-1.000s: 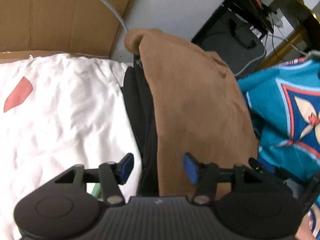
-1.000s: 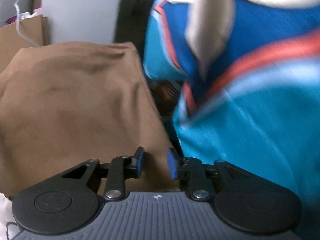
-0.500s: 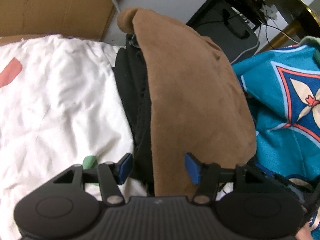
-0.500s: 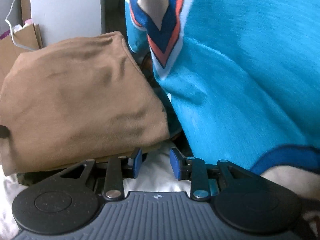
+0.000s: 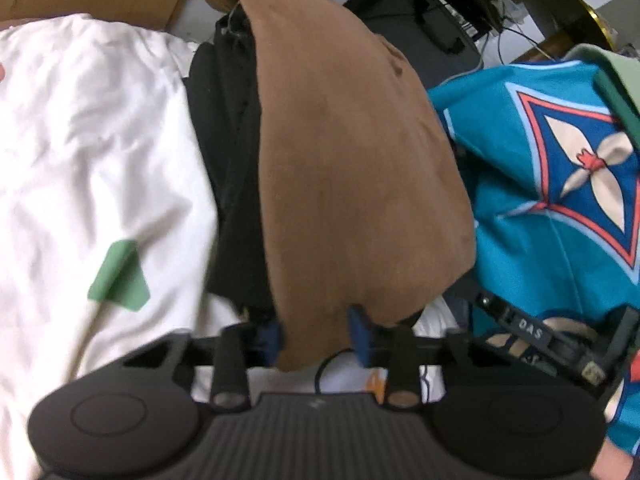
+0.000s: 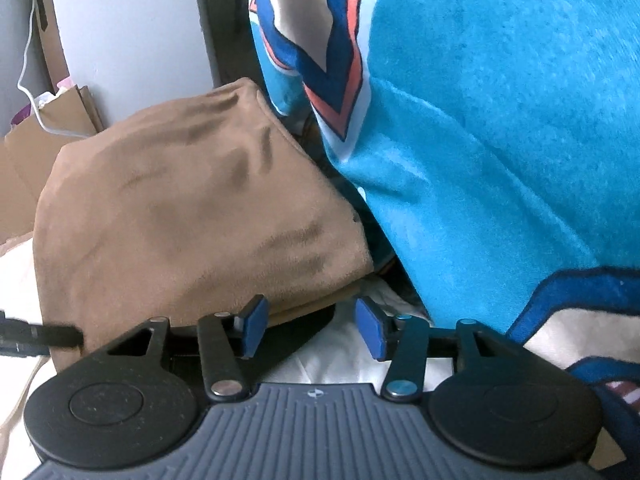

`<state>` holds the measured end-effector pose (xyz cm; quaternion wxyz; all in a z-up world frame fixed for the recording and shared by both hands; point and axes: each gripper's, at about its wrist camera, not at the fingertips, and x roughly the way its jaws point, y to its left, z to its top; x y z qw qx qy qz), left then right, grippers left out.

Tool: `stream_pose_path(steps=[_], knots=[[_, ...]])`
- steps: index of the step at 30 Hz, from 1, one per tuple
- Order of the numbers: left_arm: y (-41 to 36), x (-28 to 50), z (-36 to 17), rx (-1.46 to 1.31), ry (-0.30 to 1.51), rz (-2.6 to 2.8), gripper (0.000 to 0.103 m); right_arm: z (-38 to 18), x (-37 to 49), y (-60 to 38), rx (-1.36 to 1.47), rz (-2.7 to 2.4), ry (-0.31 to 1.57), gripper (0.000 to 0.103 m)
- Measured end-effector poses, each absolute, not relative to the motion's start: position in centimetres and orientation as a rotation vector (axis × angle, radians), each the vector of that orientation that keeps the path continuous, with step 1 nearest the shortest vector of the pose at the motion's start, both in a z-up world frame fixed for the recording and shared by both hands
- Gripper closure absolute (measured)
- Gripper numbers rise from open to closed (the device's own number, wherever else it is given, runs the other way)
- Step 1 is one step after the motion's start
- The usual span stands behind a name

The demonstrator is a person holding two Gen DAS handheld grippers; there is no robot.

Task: Fold clothes

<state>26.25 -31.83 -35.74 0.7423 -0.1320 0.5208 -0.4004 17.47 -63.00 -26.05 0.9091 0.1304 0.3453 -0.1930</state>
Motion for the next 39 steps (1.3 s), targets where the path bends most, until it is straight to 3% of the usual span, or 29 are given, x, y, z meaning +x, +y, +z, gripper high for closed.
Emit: stream_pose_path(steps=[3, 13, 16, 17, 19, 20, 21, 23, 27, 32, 39], knots=[[-30.6, 26.1, -35.8, -0.329, 1.146, -0.881, 0.090, -26.2, 18.1, -62.9, 0.260, -0.398, 0.721, 0.047], [-27.6, 24.6, -34.7, -0.334, 1.184, -0.850, 0.093, -26.9, 18.1, -64.1, 0.273, -0.372, 0.733, 0.047], [-25.5, 23.8, -33.6, -0.330, 1.185, -0.804, 0.090, -26.8, 17.5, -63.9, 0.345, -0.382, 0.754, 0.047], [-24.7, 23.5, -32.7, -0.326, 1.172, -0.783, 0.086, -26.8, 17.2, -63.8, 0.379, -0.389, 0.763, 0.047], [-23.3, 23.0, -30.8, -0.296, 1.143, -0.742, 0.065, -26.8, 16.6, -63.4, 0.436, -0.405, 0.778, 0.045], [-22.6, 22.8, -29.9, -0.281, 1.129, -0.722, 0.049, -26.7, 16.4, -63.1, 0.449, -0.413, 0.785, 0.039], [-21.9, 22.5, -28.8, -0.259, 1.111, -0.693, 0.041, -26.6, 16.2, -62.6, 0.456, -0.416, 0.790, 0.035], [-20.7, 22.2, -27.1, -0.238, 1.088, -0.666, 0.038, -26.1, 15.6, -61.5, 0.454, -0.415, 0.787, 0.023], [-18.7, 21.3, -24.0, -0.158, 1.065, -0.595, 0.020, -24.5, 14.5, -59.3, 0.443, -0.418, 0.774, 0.014], [-17.2, 19.9, -20.3, -0.044, 1.019, -0.540, 0.012, -20.8, 13.2, -57.7, 0.459, -0.426, 0.776, 0.004], [-15.6, 18.1, -15.9, 0.009, 0.988, -0.489, 0.003, -16.3, 11.5, -53.9, 0.428, -0.427, 0.875, 0.003]])
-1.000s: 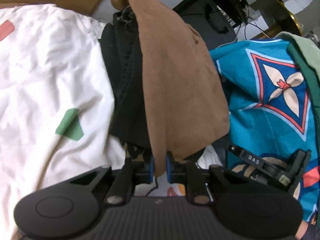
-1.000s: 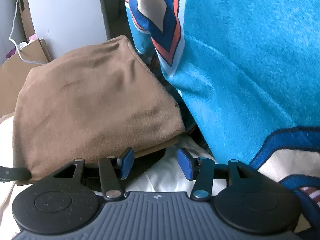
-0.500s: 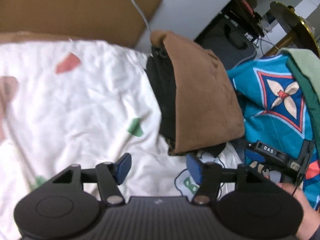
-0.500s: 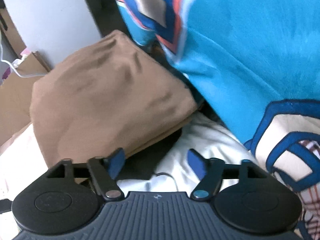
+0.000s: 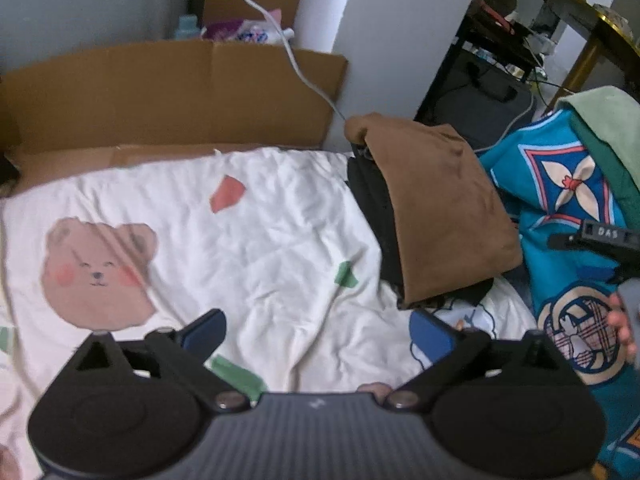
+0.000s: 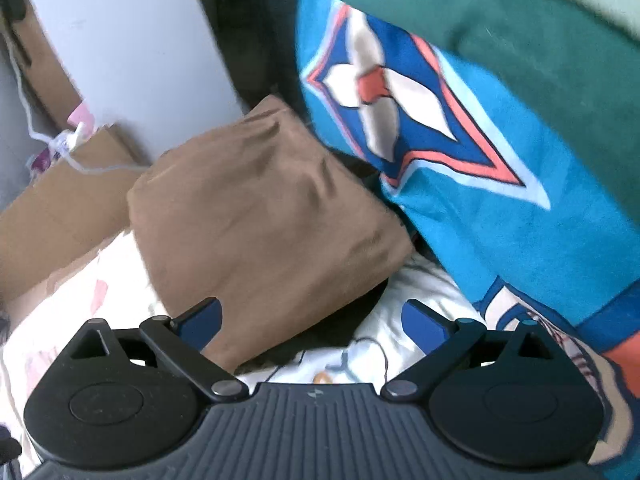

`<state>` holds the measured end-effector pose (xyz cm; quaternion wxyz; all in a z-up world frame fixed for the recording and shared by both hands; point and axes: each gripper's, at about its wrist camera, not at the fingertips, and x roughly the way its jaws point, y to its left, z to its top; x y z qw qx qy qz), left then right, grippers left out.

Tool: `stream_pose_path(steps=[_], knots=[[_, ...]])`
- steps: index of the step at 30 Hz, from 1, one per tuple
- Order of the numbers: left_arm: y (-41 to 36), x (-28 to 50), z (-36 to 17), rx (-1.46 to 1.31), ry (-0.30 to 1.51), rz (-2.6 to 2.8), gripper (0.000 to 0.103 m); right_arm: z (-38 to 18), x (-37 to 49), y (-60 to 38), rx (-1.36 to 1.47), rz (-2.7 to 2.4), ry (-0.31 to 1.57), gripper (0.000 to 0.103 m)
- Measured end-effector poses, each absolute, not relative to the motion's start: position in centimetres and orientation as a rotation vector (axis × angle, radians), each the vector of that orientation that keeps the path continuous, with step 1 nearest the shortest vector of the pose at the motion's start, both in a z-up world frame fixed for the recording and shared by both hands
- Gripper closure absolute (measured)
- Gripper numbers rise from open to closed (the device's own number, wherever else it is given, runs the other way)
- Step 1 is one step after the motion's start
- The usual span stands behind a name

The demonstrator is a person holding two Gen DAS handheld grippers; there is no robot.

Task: Fold clothes

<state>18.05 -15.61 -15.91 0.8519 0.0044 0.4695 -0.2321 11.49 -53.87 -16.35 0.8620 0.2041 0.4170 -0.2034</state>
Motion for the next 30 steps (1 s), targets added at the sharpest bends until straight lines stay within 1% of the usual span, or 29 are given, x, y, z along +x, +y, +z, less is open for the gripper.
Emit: stream_pose_path(steps=[3, 6, 13, 15, 19, 30], knots=[[-14.9, 17.3, -14.2, 0.024, 0.977, -0.462, 0.001, -14.9, 10.4, -52.0, 0.417, -0.412, 0.904, 0.003], [-14.3, 16.6, -12.6, 0.051, 0.961, -0.445, 0.001, -13.4, 9.5, -50.1, 0.397, -0.400, 0.936, 0.003], [-12.4, 15.3, -9.8, 0.071, 0.986, -0.421, 0.001, -10.4, 7.2, -45.6, 0.387, -0.313, 0.992, 0.003], [-11.7, 14.8, -9.1, 0.074, 0.985, -0.418, 0.001, -9.8, 6.3, -44.1, 0.386, -0.283, 1.016, 0.000], [-10.7, 13.8, -7.3, 0.094, 0.958, -0.410, 0.001, -8.0, 5.2, -41.0, 0.369, -0.235, 1.067, 0.000], [-7.4, 10.9, -2.7, 0.100, 0.922, -0.449, 0.001, -2.9, 1.5, -34.2, 0.341, -0.234, 1.006, 0.000]])
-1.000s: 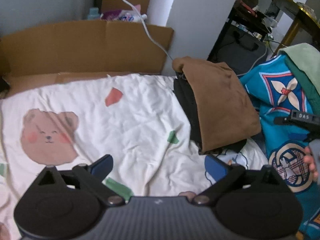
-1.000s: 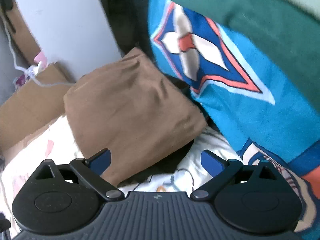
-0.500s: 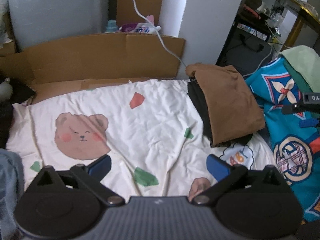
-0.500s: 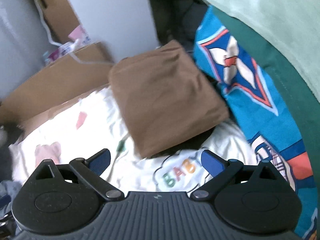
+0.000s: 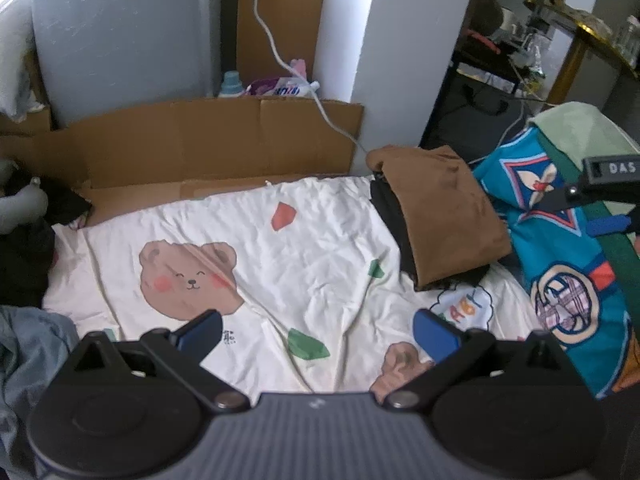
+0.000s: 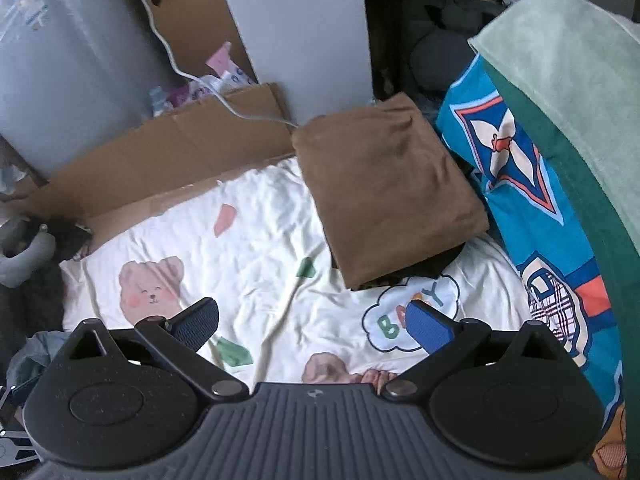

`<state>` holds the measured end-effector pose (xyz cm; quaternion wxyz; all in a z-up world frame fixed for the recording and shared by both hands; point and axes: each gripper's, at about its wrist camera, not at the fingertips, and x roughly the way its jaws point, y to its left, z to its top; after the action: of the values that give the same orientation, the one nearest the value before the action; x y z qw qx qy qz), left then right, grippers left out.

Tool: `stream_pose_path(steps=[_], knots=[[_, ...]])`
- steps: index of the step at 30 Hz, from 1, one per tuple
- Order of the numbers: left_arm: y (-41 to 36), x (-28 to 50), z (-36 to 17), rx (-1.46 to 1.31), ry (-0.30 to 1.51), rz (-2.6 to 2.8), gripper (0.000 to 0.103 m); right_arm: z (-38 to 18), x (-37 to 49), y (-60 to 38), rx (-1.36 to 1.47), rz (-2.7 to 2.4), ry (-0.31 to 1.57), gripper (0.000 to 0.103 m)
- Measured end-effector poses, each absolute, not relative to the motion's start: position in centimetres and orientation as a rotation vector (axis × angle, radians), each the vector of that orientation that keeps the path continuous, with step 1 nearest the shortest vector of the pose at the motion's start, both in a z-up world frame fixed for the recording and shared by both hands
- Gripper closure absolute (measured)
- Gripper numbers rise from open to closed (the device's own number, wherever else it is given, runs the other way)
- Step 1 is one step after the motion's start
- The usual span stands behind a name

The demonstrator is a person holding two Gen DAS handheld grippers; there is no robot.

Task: Fold clothes

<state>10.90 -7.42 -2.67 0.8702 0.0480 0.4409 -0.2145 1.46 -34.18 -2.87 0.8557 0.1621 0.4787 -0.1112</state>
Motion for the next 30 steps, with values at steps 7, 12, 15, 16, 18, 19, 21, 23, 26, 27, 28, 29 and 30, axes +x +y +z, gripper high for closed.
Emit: stream_pose_path(steps=[7, 12, 15, 16, 18, 19, 21, 23, 26, 27, 28, 29, 30], knots=[[-5.8, 8.5, 0.0, 0.126, 0.854, -0.422, 0.001, 0.3, -0.4, -31.1, 0.307, -0.240, 0.902, 0.000], [-4.9, 6.7, 1.3, 0.120, 0.813, -0.422, 0.001, 2.7, -0.3, -29.6, 0.281, -0.252, 0.860, 0.000], [-4.1, 5.9, 1.5, 0.108, 0.805, -0.423, 0.001, 5.1, 4.2, -30.3, 0.259, -0.249, 0.862, 0.000], [-3.8, 5.7, 1.6, 0.110, 0.799, -0.418, 0.001, 5.2, 4.5, -30.0, 0.251, -0.249, 0.861, 0.000], [-3.0, 5.2, 1.4, 0.111, 0.786, -0.389, 0.000, 5.1, 5.8, -29.7, 0.235, -0.251, 0.861, 0.000], [-2.7, 5.0, 1.2, 0.110, 0.784, -0.372, 0.000, 5.1, 5.6, -29.2, 0.224, -0.251, 0.861, 0.000], [-1.8, 4.6, 1.0, 0.083, 0.780, -0.356, 0.000, 4.9, 5.4, -28.3, 0.201, -0.253, 0.863, 0.000], [-1.0, 4.2, 0.8, 0.061, 0.770, -0.337, 0.000, 4.6, 4.9, -27.3, 0.174, -0.254, 0.861, 0.000], [0.2, 3.5, 0.7, 0.031, 0.749, -0.276, 0.000, 4.1, 4.0, -25.7, 0.141, -0.223, 0.854, 0.000], [0.5, 3.2, 0.7, 0.019, 0.743, -0.257, 0.000, 3.9, 3.7, -25.1, 0.128, -0.215, 0.849, 0.000], [0.9, 2.9, 0.7, 0.007, 0.737, -0.238, 0.000, 3.7, 3.4, -24.6, 0.116, -0.205, 0.845, 0.000], [1.2, 2.6, 0.7, -0.007, 0.735, -0.225, 0.000, 3.5, 2.9, -24.1, 0.107, -0.191, 0.840, 0.000], [1.5, 2.4, 0.6, -0.021, 0.732, -0.212, 0.000, 3.4, 2.4, -23.5, 0.102, -0.176, 0.829, 0.000]])
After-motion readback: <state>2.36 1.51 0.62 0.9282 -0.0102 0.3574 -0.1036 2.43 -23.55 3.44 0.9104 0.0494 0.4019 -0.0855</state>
